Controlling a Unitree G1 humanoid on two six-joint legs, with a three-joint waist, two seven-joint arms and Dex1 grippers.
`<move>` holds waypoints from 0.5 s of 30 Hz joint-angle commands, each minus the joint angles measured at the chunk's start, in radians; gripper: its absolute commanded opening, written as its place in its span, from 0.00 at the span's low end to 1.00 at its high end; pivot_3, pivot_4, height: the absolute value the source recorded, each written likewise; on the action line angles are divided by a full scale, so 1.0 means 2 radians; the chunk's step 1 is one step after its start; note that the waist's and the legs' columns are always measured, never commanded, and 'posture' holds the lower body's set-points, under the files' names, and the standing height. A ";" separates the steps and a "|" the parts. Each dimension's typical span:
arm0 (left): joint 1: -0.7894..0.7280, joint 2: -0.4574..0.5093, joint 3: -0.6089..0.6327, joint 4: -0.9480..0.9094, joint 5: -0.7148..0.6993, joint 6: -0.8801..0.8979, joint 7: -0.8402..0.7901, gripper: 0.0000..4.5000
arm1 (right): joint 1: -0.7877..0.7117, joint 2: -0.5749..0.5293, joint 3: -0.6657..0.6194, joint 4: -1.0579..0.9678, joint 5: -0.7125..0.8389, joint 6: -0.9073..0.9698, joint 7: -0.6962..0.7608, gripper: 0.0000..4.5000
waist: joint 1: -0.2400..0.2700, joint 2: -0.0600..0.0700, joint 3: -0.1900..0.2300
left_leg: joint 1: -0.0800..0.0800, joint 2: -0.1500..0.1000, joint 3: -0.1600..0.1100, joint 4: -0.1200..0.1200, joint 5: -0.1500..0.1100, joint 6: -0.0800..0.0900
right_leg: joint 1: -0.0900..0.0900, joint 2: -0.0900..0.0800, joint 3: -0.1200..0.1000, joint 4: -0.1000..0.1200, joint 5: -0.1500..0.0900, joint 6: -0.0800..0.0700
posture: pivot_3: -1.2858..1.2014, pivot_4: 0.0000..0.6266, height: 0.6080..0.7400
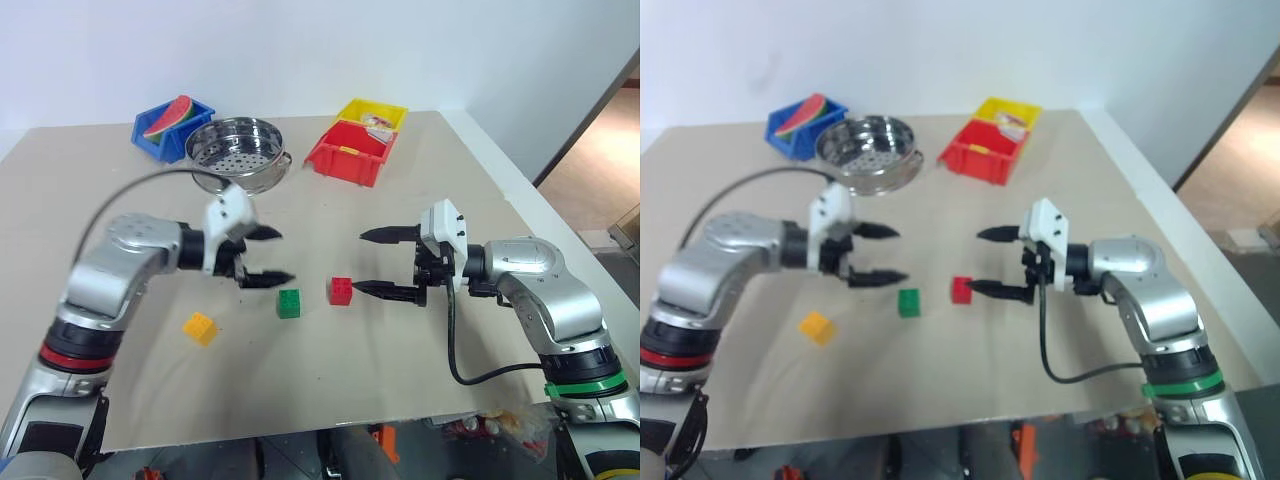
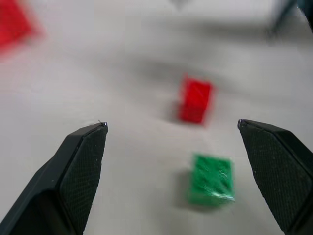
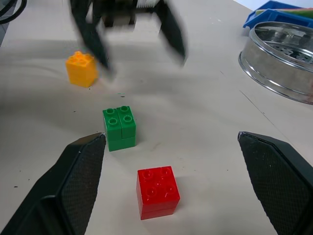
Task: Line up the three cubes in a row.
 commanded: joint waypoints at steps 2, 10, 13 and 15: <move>0.049 -0.049 0.095 -0.108 -0.035 0.047 0.129 0.98 | -0.012 -0.005 -0.008 0.005 0.001 -0.014 0.013 1.00 | 0.000 0.000 0.000 | 0.000 0.000 0.000 0.000 0.000 0.000 | 0.000 0.000 0.000 0.000 0.000 0.000 | 0.52 0.24 1.00; 0.267 -0.100 0.176 -0.259 -0.049 0.023 0.229 0.98 | -0.025 0.005 0.011 0.030 -0.008 -0.033 0.033 1.00 | 0.000 -0.001 0.000 | 0.002 0.000 0.001 0.000 0.000 0.000 | 0.001 0.000 0.002 0.000 0.000 0.000 | 0.52 0.24 1.00; 0.314 -0.104 0.187 -0.279 -0.051 -0.007 0.234 0.98 | -0.029 0.006 0.012 0.038 -0.011 -0.037 0.038 1.00 | 0.001 -0.001 0.000 | 0.004 0.000 0.000 0.000 0.000 0.000 | 0.002 0.000 0.002 0.000 0.001 0.000 | 0.52 0.24 1.00; 0.343 -0.108 0.191 -0.290 -0.053 -0.021 0.242 0.98 | -0.030 0.005 0.012 0.040 -0.012 -0.040 0.040 1.00 | 0.001 -0.001 0.000 | 0.004 -0.001 0.001 0.000 0.001 0.000 | 0.003 0.000 0.002 0.000 0.000 -0.001 | 0.52 0.24 1.00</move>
